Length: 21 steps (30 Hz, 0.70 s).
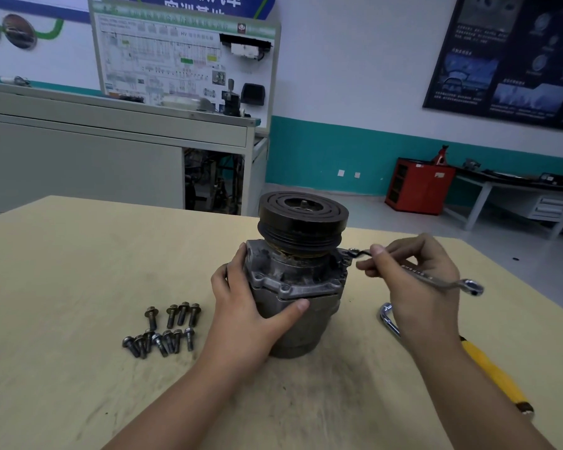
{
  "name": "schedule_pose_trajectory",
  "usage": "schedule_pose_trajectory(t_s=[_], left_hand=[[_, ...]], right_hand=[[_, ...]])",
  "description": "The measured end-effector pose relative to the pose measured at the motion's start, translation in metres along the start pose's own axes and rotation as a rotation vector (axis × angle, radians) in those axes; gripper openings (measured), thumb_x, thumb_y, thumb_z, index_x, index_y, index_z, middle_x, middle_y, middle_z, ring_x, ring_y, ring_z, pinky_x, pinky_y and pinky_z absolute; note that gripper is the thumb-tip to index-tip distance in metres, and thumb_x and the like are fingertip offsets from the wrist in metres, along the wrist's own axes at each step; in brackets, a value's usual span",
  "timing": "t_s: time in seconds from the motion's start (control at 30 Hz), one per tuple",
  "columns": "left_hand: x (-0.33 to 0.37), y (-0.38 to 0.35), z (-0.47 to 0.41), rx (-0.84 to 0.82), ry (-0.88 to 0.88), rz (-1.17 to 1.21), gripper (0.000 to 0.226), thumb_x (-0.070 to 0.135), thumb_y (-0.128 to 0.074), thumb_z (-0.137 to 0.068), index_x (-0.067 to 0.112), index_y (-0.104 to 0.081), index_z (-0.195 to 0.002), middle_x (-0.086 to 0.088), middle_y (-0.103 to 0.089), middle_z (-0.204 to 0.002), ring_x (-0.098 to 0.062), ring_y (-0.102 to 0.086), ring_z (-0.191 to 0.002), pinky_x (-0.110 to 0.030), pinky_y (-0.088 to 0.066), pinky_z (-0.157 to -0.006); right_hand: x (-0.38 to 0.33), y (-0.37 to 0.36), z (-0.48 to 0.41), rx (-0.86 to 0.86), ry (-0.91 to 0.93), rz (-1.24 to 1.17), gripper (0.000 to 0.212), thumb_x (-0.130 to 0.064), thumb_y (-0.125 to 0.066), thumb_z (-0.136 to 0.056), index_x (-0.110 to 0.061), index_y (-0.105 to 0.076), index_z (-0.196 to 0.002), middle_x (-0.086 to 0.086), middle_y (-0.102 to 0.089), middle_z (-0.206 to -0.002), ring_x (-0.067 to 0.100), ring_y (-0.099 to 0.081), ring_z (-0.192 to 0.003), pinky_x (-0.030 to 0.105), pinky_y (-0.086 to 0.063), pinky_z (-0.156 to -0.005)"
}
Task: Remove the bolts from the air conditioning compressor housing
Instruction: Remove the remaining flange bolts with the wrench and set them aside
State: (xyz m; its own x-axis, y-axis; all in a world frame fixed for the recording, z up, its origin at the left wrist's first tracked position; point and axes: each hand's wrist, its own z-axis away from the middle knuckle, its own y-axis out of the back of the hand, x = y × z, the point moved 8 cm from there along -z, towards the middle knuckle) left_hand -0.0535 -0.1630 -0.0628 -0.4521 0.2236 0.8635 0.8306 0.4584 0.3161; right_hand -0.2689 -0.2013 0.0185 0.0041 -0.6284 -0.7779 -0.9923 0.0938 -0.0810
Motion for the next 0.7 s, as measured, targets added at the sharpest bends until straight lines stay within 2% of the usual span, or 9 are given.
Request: schedule_pose_trajectory(t_s=[0.13, 0.3, 0.43, 0.7], left_hand=[[-0.001, 0.0, -0.001, -0.002, -0.001, -0.004, 0.113, 0.06, -0.072, -0.06, 0.04, -0.002, -0.147, 0.02, -0.013, -0.137, 0.011, -0.024, -0.111, -0.014, -0.023, -0.1], [0.0, 0.0, -0.001, -0.001, -0.005, -0.013, 0.113, 0.059, -0.071, -0.061, 0.039, -0.002, -0.148, 0.021, -0.013, -0.134, 0.013, -0.023, -0.11, -0.014, -0.022, -0.101], [0.0, 0.0, -0.001, -0.006, 0.01, -0.011, 0.117, 0.066, -0.067, -0.055, 0.038, -0.002, -0.148, 0.018, -0.013, -0.137, 0.006, -0.025, -0.116, -0.016, -0.022, -0.102], [0.002, 0.001, 0.0, -0.011, 0.037, -0.001, 0.121, 0.073, -0.058, -0.047, 0.038, -0.002, -0.148, 0.017, -0.014, -0.138, 0.003, -0.027, -0.115, -0.017, -0.023, -0.101]], right_hand=[[0.003, -0.004, 0.004, -0.014, 0.016, 0.069, 0.02, 0.003, -0.064, -0.084, -0.002, -0.051, -0.07, -0.006, -0.063, -0.069, 0.016, -0.07, -0.065, 0.019, -0.054, -0.06], [0.003, -0.008, 0.005, -0.035, 0.03, 0.101, 0.018, 0.002, -0.065, -0.084, 0.002, -0.052, -0.071, 0.0, -0.059, -0.068, 0.014, -0.07, -0.063, 0.017, -0.052, -0.057], [0.003, -0.007, 0.007, -0.008, 0.051, 0.18, 0.019, 0.001, -0.064, -0.085, 0.002, -0.052, -0.071, 0.014, -0.058, -0.074, 0.011, -0.07, -0.063, 0.021, -0.054, -0.057], [0.013, 0.0, 0.01, 0.078, -0.046, 0.146, 0.022, -0.002, -0.066, -0.084, -0.009, -0.053, -0.067, -0.004, -0.064, -0.069, 0.015, -0.07, -0.068, 0.024, -0.055, -0.062]])
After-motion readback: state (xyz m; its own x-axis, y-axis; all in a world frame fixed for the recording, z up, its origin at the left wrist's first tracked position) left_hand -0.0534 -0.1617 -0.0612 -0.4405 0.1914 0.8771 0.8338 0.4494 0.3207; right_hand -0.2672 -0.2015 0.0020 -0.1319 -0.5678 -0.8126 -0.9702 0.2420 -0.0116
